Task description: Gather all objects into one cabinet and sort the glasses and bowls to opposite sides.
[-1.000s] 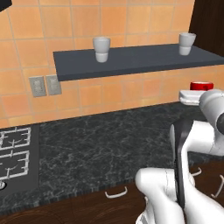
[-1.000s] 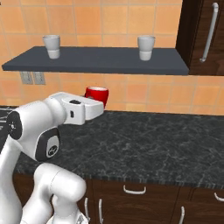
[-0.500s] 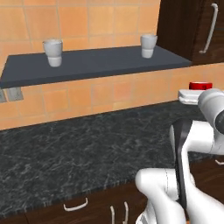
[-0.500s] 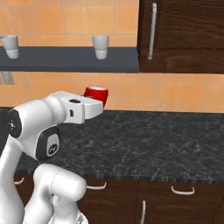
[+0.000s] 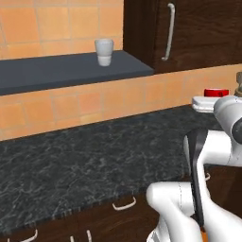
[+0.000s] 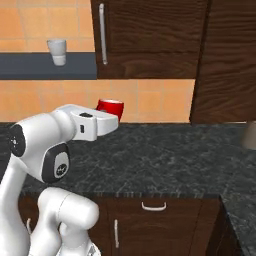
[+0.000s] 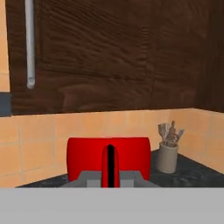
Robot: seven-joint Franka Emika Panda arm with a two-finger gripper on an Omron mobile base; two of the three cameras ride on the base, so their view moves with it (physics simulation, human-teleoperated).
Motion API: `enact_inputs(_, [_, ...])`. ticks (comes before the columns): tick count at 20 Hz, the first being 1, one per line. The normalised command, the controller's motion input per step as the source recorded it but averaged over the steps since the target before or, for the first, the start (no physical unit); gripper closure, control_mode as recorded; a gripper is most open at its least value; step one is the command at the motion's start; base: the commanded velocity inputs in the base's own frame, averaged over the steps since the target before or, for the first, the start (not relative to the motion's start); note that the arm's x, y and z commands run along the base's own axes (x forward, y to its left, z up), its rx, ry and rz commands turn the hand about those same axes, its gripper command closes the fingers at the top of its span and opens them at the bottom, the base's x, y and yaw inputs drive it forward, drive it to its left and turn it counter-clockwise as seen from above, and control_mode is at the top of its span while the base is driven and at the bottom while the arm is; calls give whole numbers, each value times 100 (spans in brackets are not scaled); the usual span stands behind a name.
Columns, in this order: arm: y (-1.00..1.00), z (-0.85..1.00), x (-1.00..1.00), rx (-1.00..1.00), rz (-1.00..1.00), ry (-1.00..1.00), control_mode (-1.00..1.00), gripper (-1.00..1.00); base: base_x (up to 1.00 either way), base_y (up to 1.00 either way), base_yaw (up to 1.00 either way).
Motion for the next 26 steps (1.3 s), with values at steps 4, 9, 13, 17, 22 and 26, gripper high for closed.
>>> enact_inputs(4, [0, 0, 0, 0, 0, 0, 100, 100, -92, -36, -17])
enact_inputs(9, [0, 0, 0, 0, 0, 0, 100, 100, -100, -1, -17])
enact_inputs(13, [0, 0, 0, 0, 0, 0, 100, 100, -99, 0, -11])
enact_inputs(17, [0, 0, 0, 0, 0, 0, 100, 100, -53, -9, -16])
enact_inputs(22, [0, 0, 0, 0, 0, 0, 100, 100, 36, -24, -28])
enact_inputs(26, [0, 0, 0, 0, 0, 0, 100, 100, 63, -26, -46])
